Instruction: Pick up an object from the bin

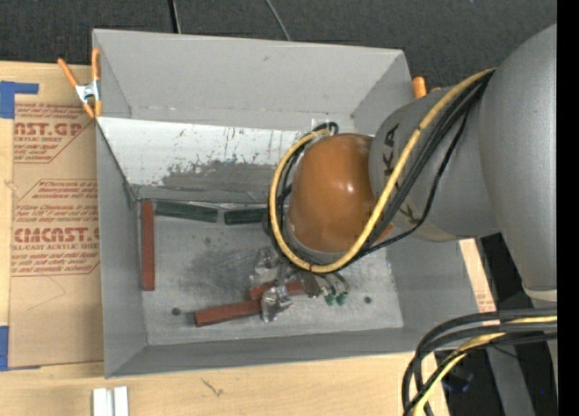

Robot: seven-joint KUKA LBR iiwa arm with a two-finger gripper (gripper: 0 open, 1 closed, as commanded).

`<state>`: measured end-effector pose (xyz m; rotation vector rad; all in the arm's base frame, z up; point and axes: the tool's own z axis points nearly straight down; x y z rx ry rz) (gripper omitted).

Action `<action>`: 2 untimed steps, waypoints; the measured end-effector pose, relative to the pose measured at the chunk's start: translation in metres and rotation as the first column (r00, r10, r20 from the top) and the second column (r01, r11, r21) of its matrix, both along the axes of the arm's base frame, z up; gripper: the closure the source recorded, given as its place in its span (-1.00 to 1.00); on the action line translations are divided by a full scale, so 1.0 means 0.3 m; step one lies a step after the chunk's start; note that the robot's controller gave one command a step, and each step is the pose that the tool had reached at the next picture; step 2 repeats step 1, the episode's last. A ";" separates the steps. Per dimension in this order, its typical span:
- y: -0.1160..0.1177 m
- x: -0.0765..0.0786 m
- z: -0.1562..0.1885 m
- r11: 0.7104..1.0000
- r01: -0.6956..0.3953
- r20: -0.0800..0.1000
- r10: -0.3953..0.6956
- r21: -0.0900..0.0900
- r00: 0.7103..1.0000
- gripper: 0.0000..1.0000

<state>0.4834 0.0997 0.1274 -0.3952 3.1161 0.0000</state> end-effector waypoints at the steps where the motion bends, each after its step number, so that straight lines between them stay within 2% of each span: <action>1: 0.000 -0.001 0.021 1.000 0.000 -0.001 0.000 0.000 1.000 1.00; 2: 0.000 -0.001 0.021 1.000 0.000 -0.001 0.000 0.000 1.000 1.00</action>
Offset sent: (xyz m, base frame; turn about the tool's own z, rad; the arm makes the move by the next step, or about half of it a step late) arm -0.0001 -0.0002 0.0124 0.0000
